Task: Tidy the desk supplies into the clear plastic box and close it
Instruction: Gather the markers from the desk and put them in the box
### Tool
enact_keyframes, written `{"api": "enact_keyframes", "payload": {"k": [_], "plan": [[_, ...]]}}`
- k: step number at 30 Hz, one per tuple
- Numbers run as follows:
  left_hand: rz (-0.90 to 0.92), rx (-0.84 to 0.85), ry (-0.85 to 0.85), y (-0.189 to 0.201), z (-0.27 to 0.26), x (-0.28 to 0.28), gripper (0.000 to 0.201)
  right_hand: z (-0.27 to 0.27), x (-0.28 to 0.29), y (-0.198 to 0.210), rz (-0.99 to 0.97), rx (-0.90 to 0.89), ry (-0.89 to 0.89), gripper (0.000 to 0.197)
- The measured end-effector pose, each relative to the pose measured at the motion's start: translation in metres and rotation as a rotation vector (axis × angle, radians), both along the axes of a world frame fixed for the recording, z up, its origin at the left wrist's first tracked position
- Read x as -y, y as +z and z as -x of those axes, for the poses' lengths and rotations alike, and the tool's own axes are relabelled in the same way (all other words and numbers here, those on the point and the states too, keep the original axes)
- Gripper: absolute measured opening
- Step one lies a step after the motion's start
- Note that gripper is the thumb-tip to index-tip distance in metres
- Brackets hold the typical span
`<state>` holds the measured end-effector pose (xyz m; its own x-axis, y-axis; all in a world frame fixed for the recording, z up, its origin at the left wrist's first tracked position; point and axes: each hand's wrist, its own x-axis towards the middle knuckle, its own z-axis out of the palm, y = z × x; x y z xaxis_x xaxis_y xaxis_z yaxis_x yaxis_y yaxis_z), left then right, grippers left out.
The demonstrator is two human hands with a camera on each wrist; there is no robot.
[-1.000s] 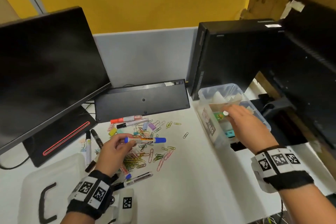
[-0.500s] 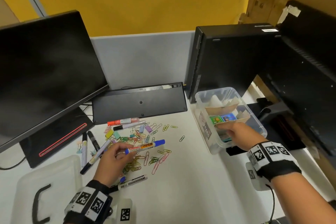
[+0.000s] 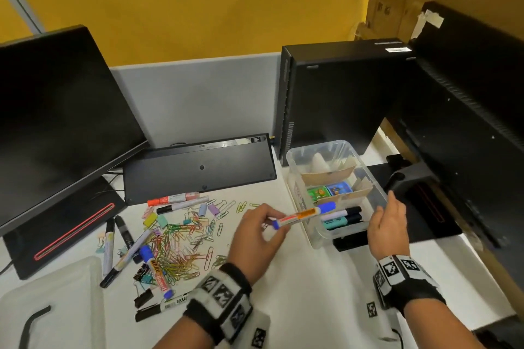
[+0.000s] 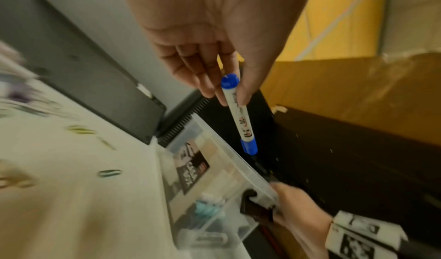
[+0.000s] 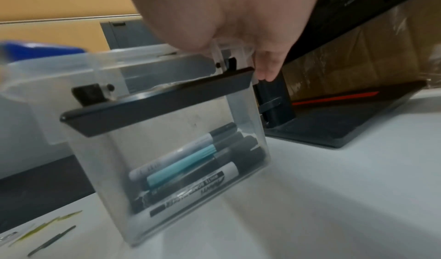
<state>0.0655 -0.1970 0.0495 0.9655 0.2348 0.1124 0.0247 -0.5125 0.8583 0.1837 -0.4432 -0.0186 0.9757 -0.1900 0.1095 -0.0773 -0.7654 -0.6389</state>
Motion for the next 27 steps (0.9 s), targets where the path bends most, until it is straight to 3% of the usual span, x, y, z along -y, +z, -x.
{"api": "enact_keyframes", "payload": {"k": [6, 13, 17, 20, 23, 27], "plan": [[-0.522, -0.076, -0.196, 0.005, -0.058, 0.065, 0.019, 0.003, -0.001, 0.003, -0.041, 0.031, 0.01, 0.048], [-0.805, -0.166, -0.306, -0.014, -0.088, 0.081, 0.039, 0.003, 0.0, 0.0, -0.046, 0.047, 0.007, 0.048], [-0.655, -0.055, -0.344, -0.018, -0.072, 0.065, 0.044, 0.003, 0.001, 0.0, -0.003, 0.063, 0.006, 0.049], [-0.517, 0.043, -0.251, -0.022, -0.039, 0.033, 0.036, 0.003, 0.0, 0.0, 0.034, 0.077, -0.004, 0.048], [-0.484, -0.037, -0.093, -0.036, 0.007, -0.017, 0.026, 0.005, -0.002, 0.0, 0.061, 0.114, -0.03, 0.045], [-0.5, -0.289, 0.211, -0.053, 0.069, -0.091, 0.022, 0.016, -0.017, 0.003, 0.181, 0.2, 0.053, 0.044]]}}
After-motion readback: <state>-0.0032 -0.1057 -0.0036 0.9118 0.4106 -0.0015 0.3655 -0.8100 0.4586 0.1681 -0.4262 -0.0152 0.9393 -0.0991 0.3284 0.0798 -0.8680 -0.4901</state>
